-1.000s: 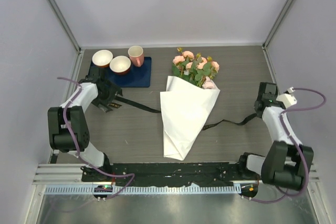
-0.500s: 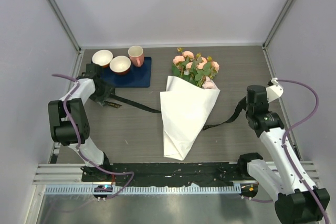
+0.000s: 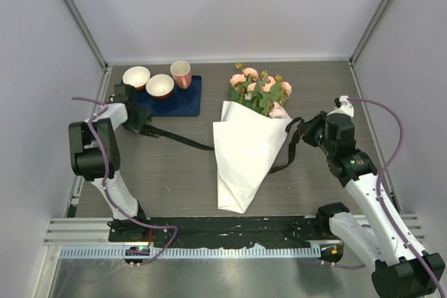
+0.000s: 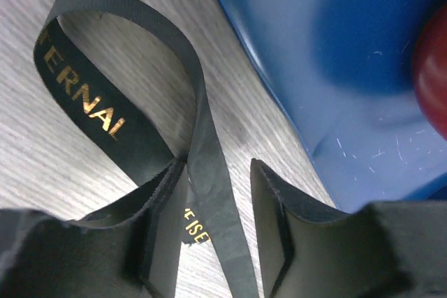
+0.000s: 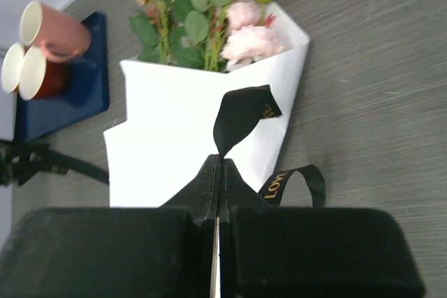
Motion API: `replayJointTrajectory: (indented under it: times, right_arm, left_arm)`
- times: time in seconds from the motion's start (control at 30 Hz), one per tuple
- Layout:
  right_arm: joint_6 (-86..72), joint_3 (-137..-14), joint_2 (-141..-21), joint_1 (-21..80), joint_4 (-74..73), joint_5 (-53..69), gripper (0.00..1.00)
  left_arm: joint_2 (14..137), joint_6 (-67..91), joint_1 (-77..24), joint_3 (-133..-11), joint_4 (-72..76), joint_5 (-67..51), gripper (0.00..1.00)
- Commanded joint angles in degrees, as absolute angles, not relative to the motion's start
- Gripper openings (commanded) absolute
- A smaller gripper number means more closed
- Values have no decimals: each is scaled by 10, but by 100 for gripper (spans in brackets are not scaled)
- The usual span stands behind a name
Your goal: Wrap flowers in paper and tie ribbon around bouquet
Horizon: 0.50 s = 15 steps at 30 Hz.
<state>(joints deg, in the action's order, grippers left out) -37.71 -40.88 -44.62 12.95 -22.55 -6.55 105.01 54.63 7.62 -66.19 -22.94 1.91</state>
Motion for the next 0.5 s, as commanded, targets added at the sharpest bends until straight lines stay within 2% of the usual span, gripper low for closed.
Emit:
replayJointTrajectory:
  times: [0.0,0.03,0.07,0.1,0.13,0.23,0.47]
  right_arm:
    - [-337,-434,-441,141,-178,44,0]
    - [-334,-440,-442,144,-175,54,0]
    - [-328,-442,-442,147,-168,90,0]
    - [-325,-445,-443,149,-156,103,0]
    - [-325,-453,-446,156,-153,114,0]
    - [-323,-473,-454,167,-140,155,0]
    - [-367,-509,-517,237,-65,183,0]
  left_arm:
    - [1077,521,76,-686,-214,57,36]
    - [1076,518,76,-684,-210,59,32]
    - [1074,515,76,-681,-206,58,22]
    - [1074,513,76,-677,-205,60,3]
    - [1075,512,76,-676,-205,62,0]
    - [1074,502,74,-672,-207,55,0]
    - [941,527,33,-566,-197,72,0]
